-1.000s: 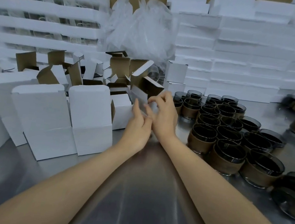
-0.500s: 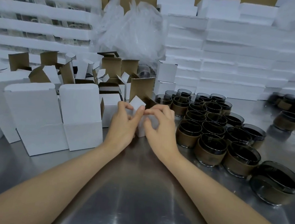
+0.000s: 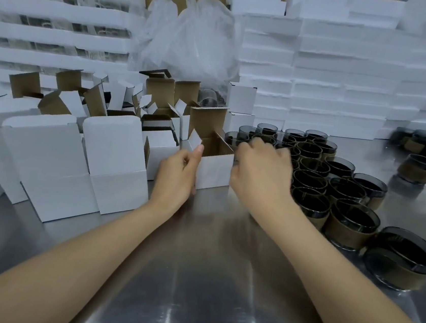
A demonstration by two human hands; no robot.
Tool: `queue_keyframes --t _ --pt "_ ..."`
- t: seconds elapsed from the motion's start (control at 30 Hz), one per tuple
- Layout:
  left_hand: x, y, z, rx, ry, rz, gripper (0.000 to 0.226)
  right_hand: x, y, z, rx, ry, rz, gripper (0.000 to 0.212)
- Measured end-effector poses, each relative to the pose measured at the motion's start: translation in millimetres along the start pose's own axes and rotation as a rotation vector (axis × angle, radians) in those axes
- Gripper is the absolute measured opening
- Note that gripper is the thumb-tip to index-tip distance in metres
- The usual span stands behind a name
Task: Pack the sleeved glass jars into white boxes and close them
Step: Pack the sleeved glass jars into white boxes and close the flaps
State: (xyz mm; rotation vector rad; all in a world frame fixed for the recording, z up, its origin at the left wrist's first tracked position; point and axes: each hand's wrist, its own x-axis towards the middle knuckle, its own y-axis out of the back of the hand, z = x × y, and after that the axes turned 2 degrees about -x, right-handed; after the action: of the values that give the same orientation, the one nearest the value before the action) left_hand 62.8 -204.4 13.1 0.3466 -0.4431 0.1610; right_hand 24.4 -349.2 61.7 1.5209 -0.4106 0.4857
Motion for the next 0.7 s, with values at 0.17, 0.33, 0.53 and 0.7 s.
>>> queue_keyframes --t 0.17,0.33,0.53,0.7 --pt "2.8 -0.4 -4.3 -0.006 -0.03 0.021 0.056 -5.5 5.4 3.6 -0.085 -0.088 -0.143 0.013" --pt "2.6 -0.9 -8.7 -0.058 -0.028 -0.032 0.038 -5.4 -3.2 -1.4 0.303 0.017 -0.167 0.039" --pt "-0.2 -1.4 -9.9 0.15 -0.098 -0.159 0.013 -0.7 -24.4 1.7 0.576 0.1 -0.173 0.054" --pt "-1.4 0.6 -7.0 0.238 -0.076 -0.218 0.023 -0.3 -46.7 10.0 0.651 -0.053 -0.327 0.068"
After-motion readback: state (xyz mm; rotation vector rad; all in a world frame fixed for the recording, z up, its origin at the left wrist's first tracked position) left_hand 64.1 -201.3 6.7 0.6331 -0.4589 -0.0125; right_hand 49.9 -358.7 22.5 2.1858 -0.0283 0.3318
